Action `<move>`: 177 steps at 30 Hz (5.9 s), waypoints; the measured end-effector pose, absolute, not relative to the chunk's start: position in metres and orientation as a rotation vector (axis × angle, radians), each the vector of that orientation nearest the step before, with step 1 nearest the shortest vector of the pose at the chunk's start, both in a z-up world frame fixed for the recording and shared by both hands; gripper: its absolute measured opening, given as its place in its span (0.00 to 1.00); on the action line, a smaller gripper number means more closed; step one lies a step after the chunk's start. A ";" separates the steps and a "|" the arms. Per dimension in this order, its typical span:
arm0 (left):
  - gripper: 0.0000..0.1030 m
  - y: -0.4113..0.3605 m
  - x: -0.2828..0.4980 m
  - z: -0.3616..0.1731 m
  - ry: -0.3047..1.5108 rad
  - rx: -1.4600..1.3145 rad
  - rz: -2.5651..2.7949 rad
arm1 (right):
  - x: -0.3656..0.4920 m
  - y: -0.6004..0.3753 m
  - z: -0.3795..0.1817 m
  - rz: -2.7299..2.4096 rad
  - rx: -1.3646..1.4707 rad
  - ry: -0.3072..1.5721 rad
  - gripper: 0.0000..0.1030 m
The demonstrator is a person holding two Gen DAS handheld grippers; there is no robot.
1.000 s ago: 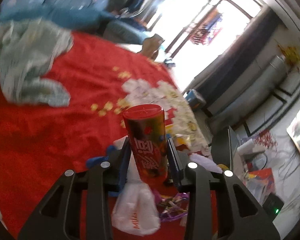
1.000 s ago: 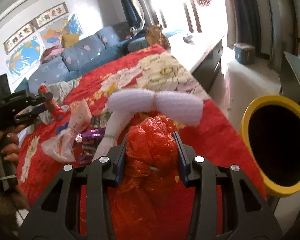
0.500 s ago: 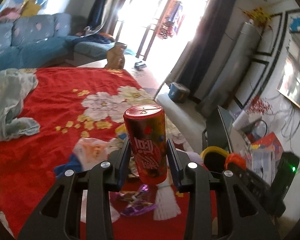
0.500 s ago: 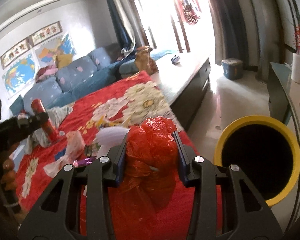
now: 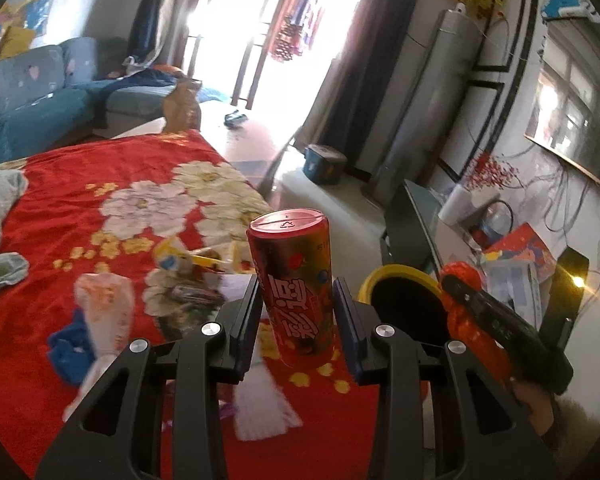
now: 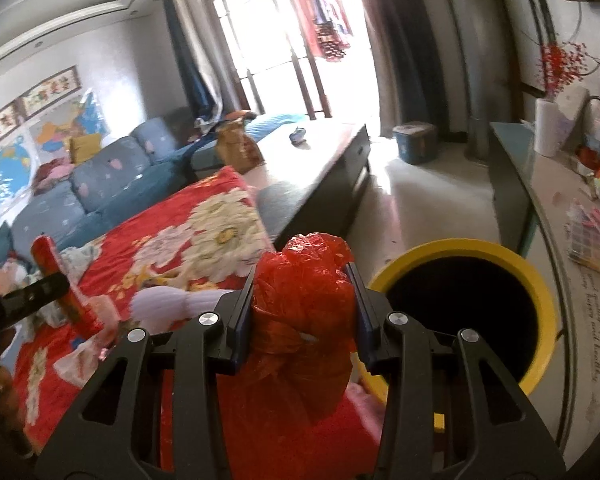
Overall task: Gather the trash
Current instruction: 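Carry the red can and red bag with both tools over the yellow bin, then open the left tool dropping the can while the right tool drops the bag into the bin, then move both open tools back over the trash on the bedspread, then grasp the white foam net bundle with the right tool while the left tool grasps the white plastic bag, then carry the foam bundle and white bag with both tools over the yellow bin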
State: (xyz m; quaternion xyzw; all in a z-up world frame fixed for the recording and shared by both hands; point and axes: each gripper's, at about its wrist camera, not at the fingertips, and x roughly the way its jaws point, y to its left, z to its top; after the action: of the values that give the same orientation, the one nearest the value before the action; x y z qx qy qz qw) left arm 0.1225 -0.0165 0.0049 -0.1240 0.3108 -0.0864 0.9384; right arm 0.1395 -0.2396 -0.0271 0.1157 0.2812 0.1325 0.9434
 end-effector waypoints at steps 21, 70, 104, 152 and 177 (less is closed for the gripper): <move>0.33 -0.125 0.156 -0.018 0.692 -0.164 -0.333 | 0.160 -0.322 -0.054 0.034 0.321 0.579 0.33; 0.86 -0.163 0.195 -0.039 0.743 -0.107 -0.324 | 0.162 -0.355 -0.056 0.017 0.303 0.574 0.69; 0.88 -0.012 0.126 -0.025 0.656 -0.186 -0.035 | 0.124 -0.218 -0.017 0.308 0.059 0.557 0.74; 0.54 0.141 0.051 -0.090 0.809 -0.483 0.020 | 0.187 -0.100 -0.093 0.567 -0.228 0.794 0.24; 0.24 0.083 0.087 -0.092 0.898 -0.543 -0.145 | 0.178 -0.146 -0.076 0.565 0.016 0.772 0.22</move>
State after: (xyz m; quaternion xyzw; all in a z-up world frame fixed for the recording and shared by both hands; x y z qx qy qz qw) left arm 0.0866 0.0833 -0.0920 -0.2589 0.4285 -0.0692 0.8629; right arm 0.1781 -0.1459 -0.0755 0.0077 0.3714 0.2717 0.8878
